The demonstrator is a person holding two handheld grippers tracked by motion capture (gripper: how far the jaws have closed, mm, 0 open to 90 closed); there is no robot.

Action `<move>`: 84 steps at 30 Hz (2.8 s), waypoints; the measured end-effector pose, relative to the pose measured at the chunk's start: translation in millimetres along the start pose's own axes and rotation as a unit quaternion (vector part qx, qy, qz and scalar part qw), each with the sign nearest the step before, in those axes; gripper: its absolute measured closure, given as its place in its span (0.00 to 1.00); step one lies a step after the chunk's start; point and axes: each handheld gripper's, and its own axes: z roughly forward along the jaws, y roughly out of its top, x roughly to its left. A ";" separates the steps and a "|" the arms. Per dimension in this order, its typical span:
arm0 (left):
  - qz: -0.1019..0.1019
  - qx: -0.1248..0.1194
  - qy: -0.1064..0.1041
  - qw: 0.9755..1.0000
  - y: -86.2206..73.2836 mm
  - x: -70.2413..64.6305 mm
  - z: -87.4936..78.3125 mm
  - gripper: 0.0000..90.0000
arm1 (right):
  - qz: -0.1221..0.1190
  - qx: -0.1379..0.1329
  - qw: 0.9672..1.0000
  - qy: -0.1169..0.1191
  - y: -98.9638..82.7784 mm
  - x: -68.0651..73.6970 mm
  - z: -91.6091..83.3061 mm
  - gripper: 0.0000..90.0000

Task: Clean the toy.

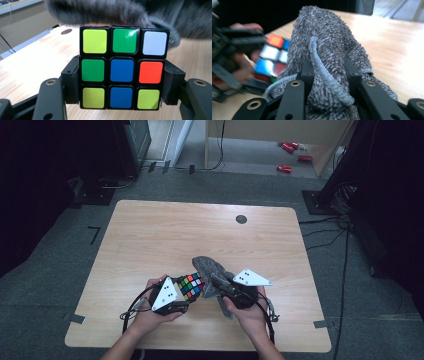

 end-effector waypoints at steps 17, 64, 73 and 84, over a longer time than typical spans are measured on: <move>0.006 -0.008 -0.007 1.000 5.0 -4.4 -2.7 0.39 | -0.008 -0.018 0.999 0.038 -1.5 12.5 4.2 0.76; -0.006 -0.025 -0.013 1.000 10.8 -5.7 -6.4 0.39 | -0.006 -0.058 0.998 0.020 -1.7 21.2 -0.4 0.76; 0.008 -0.016 -0.006 1.000 7.1 -6.6 -3.3 0.39 | 0.017 -0.041 0.999 -0.002 -2.0 4.3 -2.8 0.75; 0.005 -0.012 -0.004 1.000 8.7 -10.7 -1.9 0.39 | -0.013 -0.054 0.997 0.049 -0.2 26.7 0.6 0.75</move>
